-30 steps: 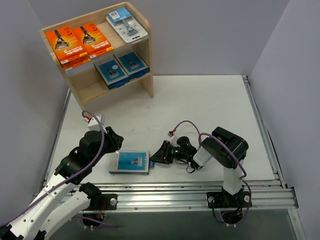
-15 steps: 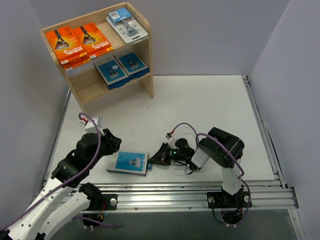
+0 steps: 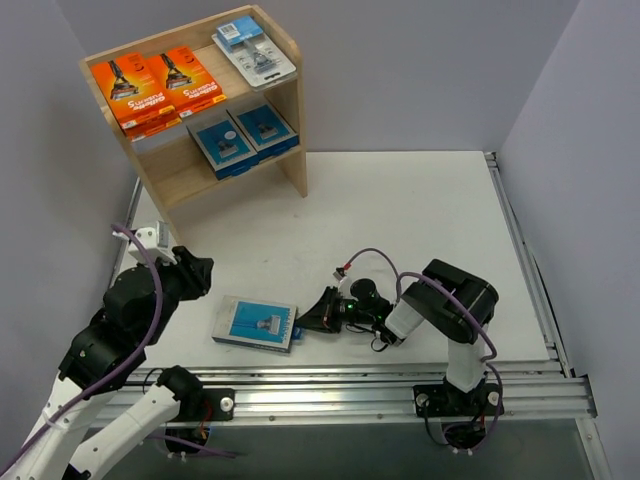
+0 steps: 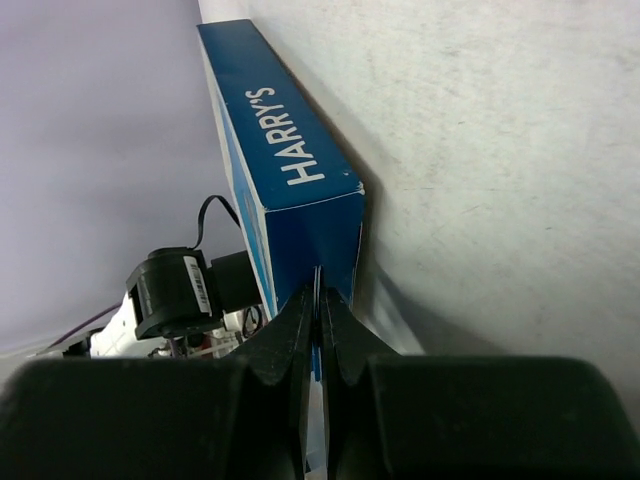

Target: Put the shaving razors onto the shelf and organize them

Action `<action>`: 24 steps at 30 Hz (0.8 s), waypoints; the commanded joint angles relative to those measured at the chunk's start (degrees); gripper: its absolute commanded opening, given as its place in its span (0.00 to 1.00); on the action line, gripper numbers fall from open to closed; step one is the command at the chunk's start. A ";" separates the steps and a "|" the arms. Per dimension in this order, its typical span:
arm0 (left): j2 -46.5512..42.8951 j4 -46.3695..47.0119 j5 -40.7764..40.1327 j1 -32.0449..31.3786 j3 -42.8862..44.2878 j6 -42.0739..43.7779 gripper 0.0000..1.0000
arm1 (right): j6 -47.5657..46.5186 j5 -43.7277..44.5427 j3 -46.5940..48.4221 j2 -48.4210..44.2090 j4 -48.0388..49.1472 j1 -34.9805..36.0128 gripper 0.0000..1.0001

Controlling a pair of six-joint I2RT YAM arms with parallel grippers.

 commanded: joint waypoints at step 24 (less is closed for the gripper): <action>-16.89 6.29 -27.68 0.20 -7.07 20.21 0.80 | -10.50 2.30 27.94 -16.97 -11.15 3.49 0.00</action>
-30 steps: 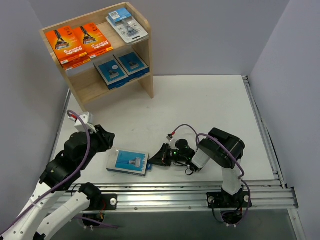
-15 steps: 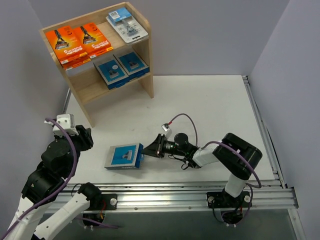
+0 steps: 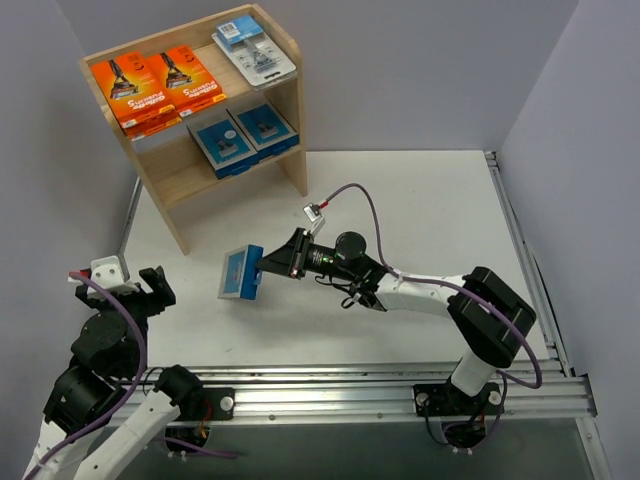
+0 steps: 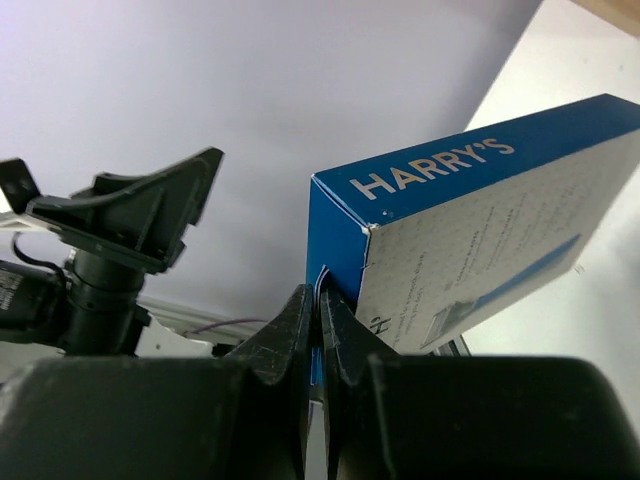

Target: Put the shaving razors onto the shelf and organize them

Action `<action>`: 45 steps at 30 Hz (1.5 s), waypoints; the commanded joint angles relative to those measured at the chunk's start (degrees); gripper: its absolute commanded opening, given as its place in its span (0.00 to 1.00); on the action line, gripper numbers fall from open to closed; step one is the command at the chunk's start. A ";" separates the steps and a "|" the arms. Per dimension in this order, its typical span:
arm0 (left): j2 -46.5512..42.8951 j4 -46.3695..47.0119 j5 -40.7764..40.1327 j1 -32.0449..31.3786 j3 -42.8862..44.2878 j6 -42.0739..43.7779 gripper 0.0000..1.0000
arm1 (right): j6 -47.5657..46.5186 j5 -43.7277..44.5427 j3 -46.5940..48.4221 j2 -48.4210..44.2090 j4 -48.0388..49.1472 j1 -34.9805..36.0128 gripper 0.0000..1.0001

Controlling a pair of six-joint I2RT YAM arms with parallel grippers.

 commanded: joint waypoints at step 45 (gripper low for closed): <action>-16.18 13.78 3.16 2.83 -10.84 5.94 0.96 | 0.92 0.05 48.75 17.86 -0.39 -3.17 0.00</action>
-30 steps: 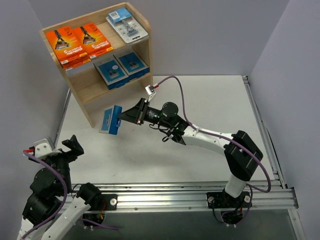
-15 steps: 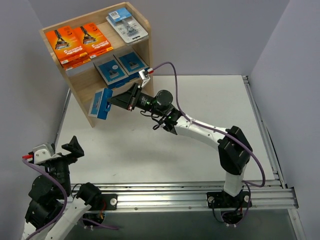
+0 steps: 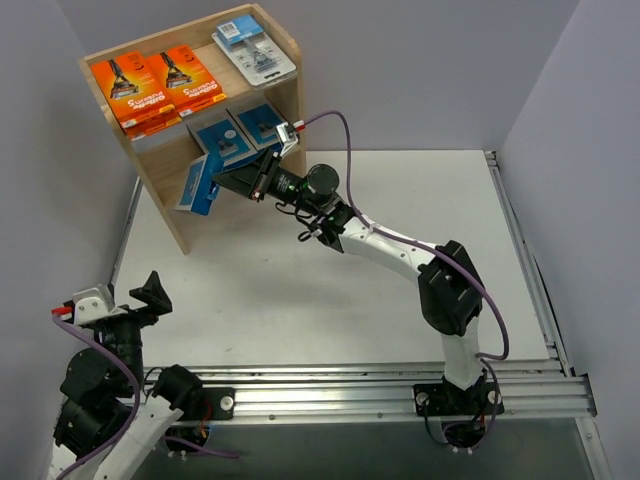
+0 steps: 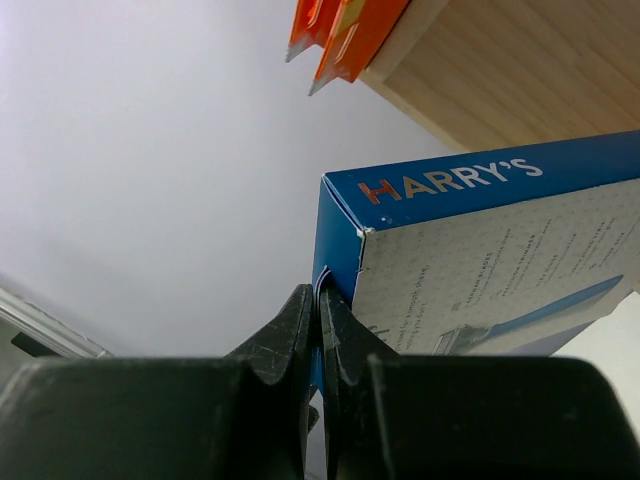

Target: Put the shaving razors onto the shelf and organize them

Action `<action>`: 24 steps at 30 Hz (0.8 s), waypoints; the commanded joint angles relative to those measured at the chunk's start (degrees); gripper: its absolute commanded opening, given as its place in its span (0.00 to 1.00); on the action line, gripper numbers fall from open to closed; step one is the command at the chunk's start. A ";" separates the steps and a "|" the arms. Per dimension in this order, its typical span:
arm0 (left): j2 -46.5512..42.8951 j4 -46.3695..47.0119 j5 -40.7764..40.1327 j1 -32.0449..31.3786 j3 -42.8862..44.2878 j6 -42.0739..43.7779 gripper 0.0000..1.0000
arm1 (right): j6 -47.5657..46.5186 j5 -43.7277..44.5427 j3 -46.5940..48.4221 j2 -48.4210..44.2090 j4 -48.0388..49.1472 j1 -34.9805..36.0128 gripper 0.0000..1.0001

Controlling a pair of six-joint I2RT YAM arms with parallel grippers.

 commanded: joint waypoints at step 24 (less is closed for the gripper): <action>-2.79 3.53 7.19 2.10 -1.36 2.67 0.95 | 0.15 1.43 15.92 8.45 5.57 -1.10 0.00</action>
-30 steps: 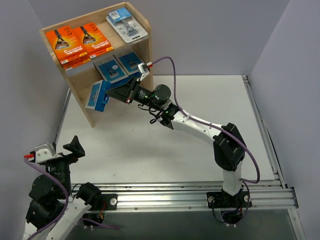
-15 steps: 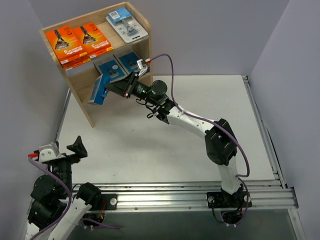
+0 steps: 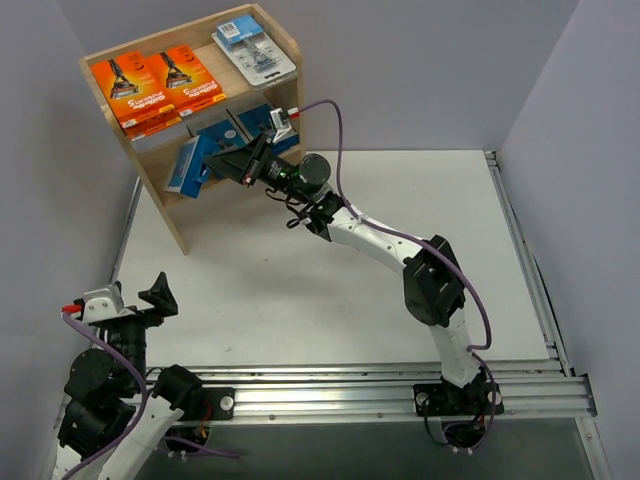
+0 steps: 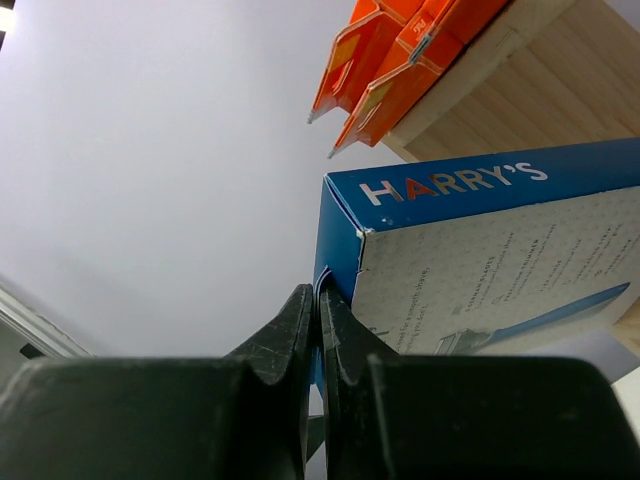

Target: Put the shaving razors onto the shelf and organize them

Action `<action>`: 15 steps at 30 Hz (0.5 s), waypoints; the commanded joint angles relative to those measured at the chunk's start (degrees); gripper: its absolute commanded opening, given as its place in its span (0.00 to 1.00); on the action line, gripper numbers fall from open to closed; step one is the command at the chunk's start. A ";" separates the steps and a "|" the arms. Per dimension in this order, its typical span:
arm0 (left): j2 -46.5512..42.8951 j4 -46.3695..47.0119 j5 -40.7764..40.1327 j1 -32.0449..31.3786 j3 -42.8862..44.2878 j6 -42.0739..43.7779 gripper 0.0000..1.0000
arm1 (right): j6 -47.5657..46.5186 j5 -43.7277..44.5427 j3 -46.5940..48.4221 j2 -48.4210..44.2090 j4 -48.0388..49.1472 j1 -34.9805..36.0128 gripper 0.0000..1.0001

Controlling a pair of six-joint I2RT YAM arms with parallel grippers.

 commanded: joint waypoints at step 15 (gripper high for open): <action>-3.02 2.79 3.11 0.99 -0.20 0.79 0.95 | -1.82 2.41 7.39 5.59 5.36 -0.49 0.00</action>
